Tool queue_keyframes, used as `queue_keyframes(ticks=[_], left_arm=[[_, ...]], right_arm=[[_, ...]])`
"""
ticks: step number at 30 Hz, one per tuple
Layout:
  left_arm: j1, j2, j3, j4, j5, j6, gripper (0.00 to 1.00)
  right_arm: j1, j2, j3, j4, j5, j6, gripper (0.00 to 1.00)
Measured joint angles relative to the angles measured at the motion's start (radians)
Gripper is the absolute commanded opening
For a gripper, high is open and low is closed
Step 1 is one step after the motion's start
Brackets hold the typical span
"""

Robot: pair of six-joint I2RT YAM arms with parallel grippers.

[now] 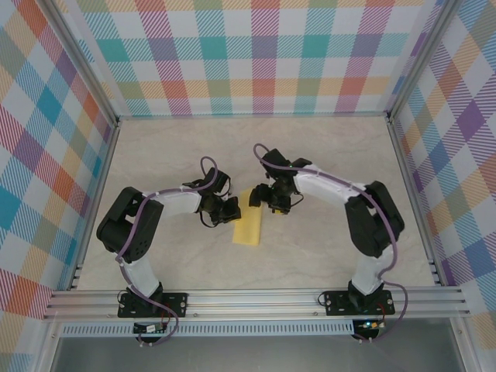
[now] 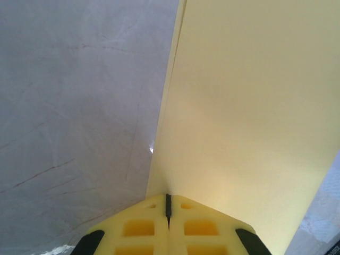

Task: Fold a paper plane with a square sheet of paper (pick it up from the middle)
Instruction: Hold the square sheet of paper at the center of the table, then fold the square sheet of paper in half at the center of the table.

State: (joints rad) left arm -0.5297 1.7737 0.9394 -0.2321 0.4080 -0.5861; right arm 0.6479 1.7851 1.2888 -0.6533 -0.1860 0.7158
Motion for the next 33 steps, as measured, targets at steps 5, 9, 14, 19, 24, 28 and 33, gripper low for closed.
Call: queue_keyframes(ticks=[5,9,14,19,24,28,33], left_arm=[[0.0,0.0,0.0,0.0,0.0,0.0,0.0],[0.0,0.0,0.0,0.0,0.0,0.0,0.0],[0.0,0.0,0.0,0.0,0.0,0.0,0.0],[0.0,0.0,-0.001,0.002,0.0,0.0,0.0],[0.0,0.0,-0.001,0.002,0.0,0.0,0.0],[0.0,0.0,-0.001,0.002,0.0,0.0,0.0],[0.0,0.0,-0.001,0.002,0.0,0.003,0.0]], right_arm=[[-0.023,-0.12,-0.14,0.212,-0.107,0.035,0.14],[-0.02,-0.076,-0.209,0.325,-0.179,0.073,0.0],[-0.02,-0.027,-0.251,0.405,-0.229,0.094,0.0],[-0.02,-0.015,-0.255,0.474,-0.26,0.108,0.0],[-0.02,0.013,-0.264,0.507,-0.269,0.108,0.0],[-0.02,0.033,-0.297,0.52,-0.269,0.106,0.0],[-0.027,0.034,-0.342,0.539,-0.269,0.087,0.0]])
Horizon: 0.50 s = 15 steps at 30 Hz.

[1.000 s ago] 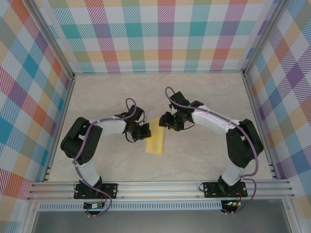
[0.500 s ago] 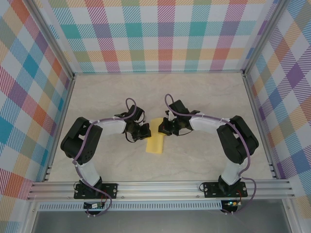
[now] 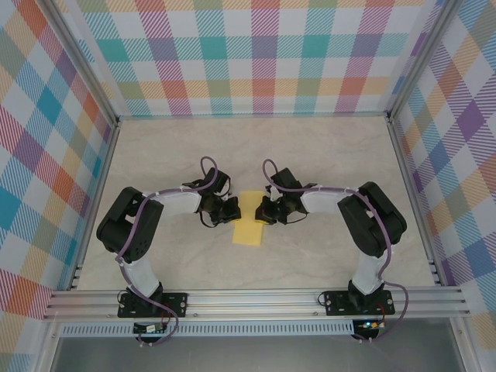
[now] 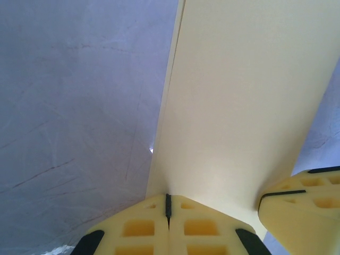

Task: Fold a paper plane with a square sheet of paper (pick it up from the middle)
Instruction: Fold the square sheet of paper in half at the center of the table.

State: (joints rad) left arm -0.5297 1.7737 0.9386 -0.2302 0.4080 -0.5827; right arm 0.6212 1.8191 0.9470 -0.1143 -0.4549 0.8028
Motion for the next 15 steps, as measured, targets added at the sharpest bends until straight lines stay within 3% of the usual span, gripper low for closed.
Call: queue_keyframes(ticks=[15], left_arm=[[0.0,0.0,0.0,-0.003,-0.001,0.008,0.0]], right_arm=[[-0.011,-0.012,-0.116,0.166,-0.029,-0.037,0.0]])
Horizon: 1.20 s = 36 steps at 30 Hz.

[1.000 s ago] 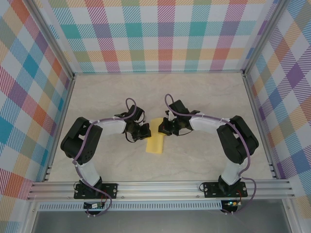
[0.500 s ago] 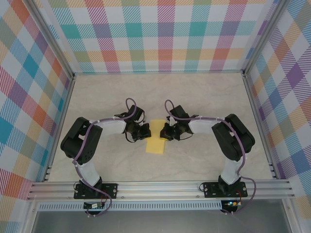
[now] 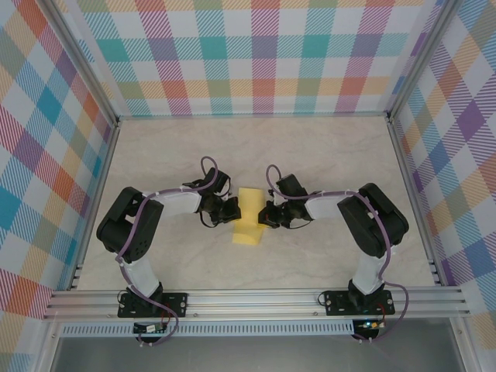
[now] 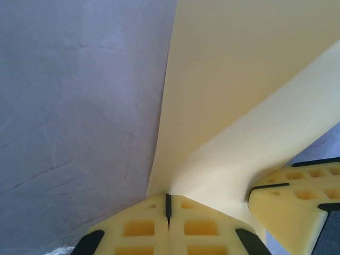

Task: Fold a paper plane with a square sheet of paper (pick it up from the middle)
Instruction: Fold the square sheet of paper in half at the center of the table.

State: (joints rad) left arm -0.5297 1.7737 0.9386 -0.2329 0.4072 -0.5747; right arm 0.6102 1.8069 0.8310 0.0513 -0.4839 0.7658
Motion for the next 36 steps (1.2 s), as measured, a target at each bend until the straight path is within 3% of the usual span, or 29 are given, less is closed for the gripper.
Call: queue_keyframes(ticks=[8,17,26,36], left_arm=[[0.0,0.0,0.0,0.0,0.0,0.001,0.0],[0.0,0.0,0.0,0.0,0.0,0.012,0.0],[0.0,0.0,0.0,-0.001,-0.001,0.019,0.0],[0.0,0.0,0.0,-0.001,-0.001,0.019,0.0]], right_arm=[[0.001,-0.08,-0.035,0.099,-0.012,0.031,0.0],[0.014,-0.069,-0.121,0.194,-0.03,0.062,0.0],[0.025,-0.063,-0.14,0.166,-0.002,0.056,0.0],[0.066,-0.167,-0.113,0.099,0.013,0.042,0.0]])
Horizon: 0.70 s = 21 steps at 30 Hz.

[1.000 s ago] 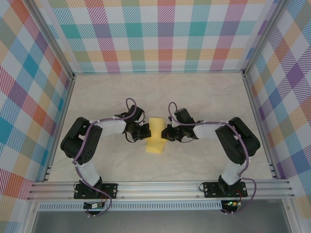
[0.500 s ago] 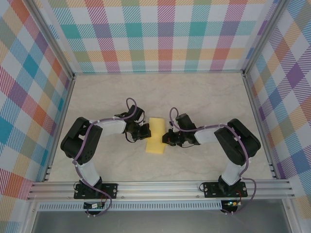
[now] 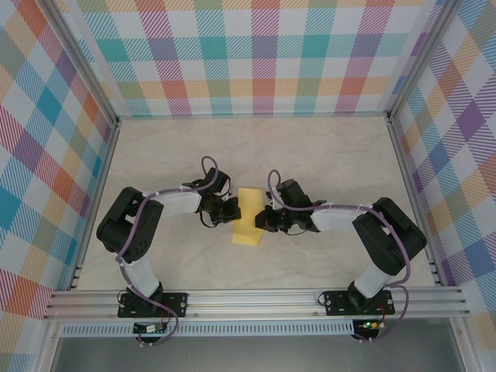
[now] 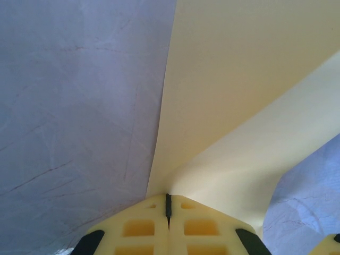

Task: Fold a paper plane with a square sheet of paper (pick it up from the middle)
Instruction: Fold the square sheet of paper in half at the center of the table.

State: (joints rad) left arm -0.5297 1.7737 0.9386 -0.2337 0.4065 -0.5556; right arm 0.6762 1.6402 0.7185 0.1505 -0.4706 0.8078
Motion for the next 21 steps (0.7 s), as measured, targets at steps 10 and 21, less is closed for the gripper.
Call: queue_keyframes(ticks=[10,21], left_arm=[[0.0,0.0,-0.002,0.002,0.0,0.0,0.0],[0.0,0.0,-0.003,0.003,0.0,0.004,0.0]], right_arm=[[0.0,0.08,-0.03,0.026,0.006,0.016,0.0],[0.003,0.035,-0.038,0.006,-0.003,0.015,0.0]])
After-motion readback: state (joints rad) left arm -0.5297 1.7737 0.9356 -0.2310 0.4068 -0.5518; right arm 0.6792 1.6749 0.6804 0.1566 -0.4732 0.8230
